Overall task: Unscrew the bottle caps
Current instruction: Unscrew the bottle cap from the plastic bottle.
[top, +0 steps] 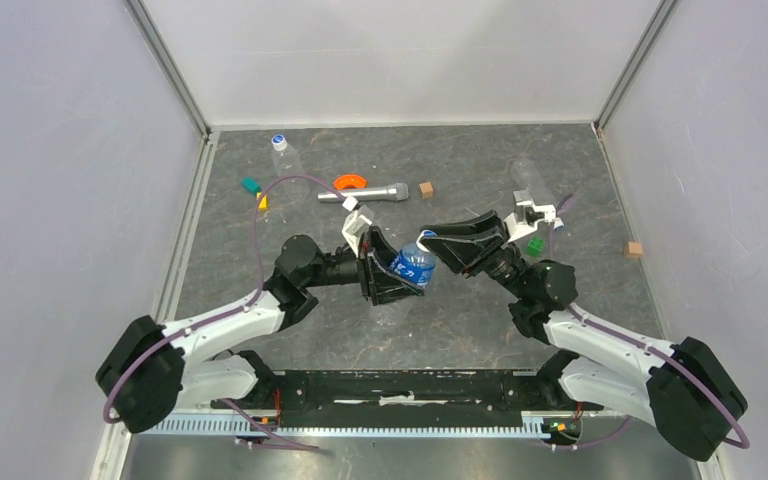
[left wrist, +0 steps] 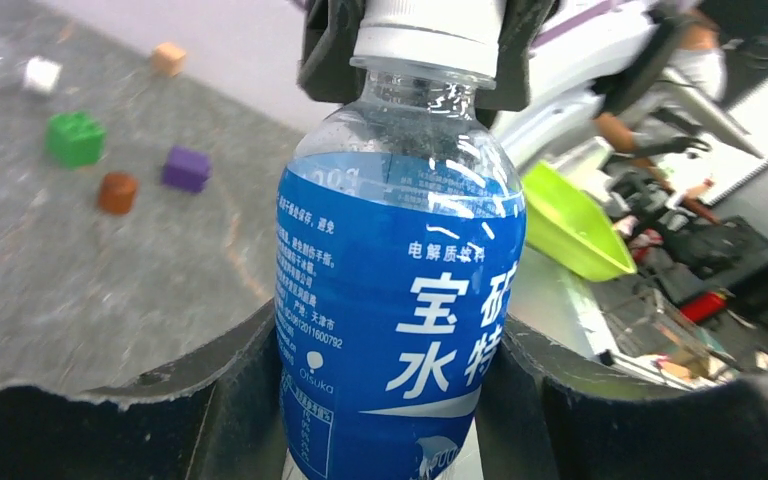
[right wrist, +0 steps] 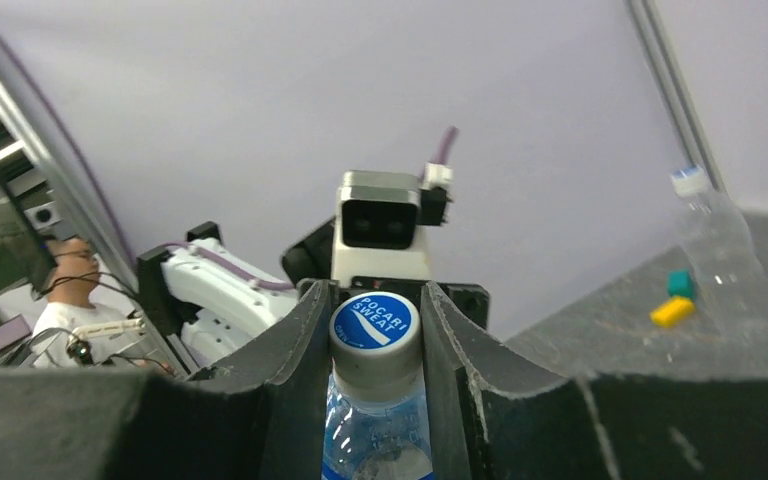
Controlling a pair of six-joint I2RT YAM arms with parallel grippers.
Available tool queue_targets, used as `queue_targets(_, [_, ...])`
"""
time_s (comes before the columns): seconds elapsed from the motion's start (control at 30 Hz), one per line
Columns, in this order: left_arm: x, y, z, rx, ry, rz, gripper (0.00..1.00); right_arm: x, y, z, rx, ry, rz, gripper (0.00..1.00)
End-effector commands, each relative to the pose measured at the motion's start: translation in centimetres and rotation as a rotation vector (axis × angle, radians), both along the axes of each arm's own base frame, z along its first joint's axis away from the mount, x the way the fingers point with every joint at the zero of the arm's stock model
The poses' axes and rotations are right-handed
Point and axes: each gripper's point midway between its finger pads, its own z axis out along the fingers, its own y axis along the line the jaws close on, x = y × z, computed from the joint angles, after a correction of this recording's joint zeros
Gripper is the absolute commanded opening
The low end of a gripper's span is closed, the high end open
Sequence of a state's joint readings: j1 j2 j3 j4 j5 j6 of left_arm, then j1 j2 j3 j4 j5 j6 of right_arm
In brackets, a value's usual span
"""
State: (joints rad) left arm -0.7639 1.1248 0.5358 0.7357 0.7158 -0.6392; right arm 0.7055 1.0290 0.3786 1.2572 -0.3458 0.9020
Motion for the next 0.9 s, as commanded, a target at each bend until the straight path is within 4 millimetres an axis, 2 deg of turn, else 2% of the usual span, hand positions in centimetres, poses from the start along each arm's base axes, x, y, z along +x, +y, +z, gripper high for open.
queue_targets(0.0, [0.2,0.4,5.6,-0.226,0.037,-0.067,0.02,-8.6,-1.0,6.0,0.104,-0.365,0.271,0.00])
queue_targets(0.1, [-0.6,0.2,6.0,-0.240,0.041,-0.131,0.02,-9.3,-1.0,6.3,0.086,-0.403,0.293,0.00])
queue_targets(0.2, [0.2,-0.1,4.3,-0.157,0.048,-0.088,0.02,-7.8,-0.3,5.5,0.019,-0.351,0.239,0.00])
queue_targets(0.23, [0.6,0.0,3.4,-0.105,0.042,-0.051,0.02,-7.0,-0.2,5.1,0.000,-0.330,0.202,0.10])
queue_targets(0.3, [2.3,0.8,0.7,0.073,-0.009,0.106,0.02,-5.0,-0.1,4.1,-0.067,-0.258,0.108,0.48])
queue_targets(0.33, [3.0,1.6,-0.2,0.160,-0.075,0.176,0.02,-3.7,-0.1,3.5,-0.113,-0.215,0.045,0.60])
queue_targets(0.4, [4.4,3.6,-2.5,0.346,-0.109,0.307,0.02,-0.6,-0.7,1.9,-0.223,-0.098,-0.106,0.72])
queue_targets(0.47, [5.0,5.3,-3.3,0.457,-0.145,0.382,0.02,0.9,-1.4,1.0,-0.305,-0.044,-0.189,0.76])
queue_targets(0.57, [5.3,6.8,-3.9,0.593,-0.242,0.449,0.02,1.4,-1.6,0.6,-0.389,-0.016,-0.206,0.78])
queue_targets(0.7, [4.1,7.3,-4.2,0.780,-0.474,0.415,0.02,2.2,-1.6,-1.7,-0.530,0.060,-0.183,0.79])
queue_targets(0.87, [2.3,7.3,-5.5,0.919,-0.682,0.263,0.02,1.4,-1.3,-4.6,-0.601,0.095,-0.010,0.79])
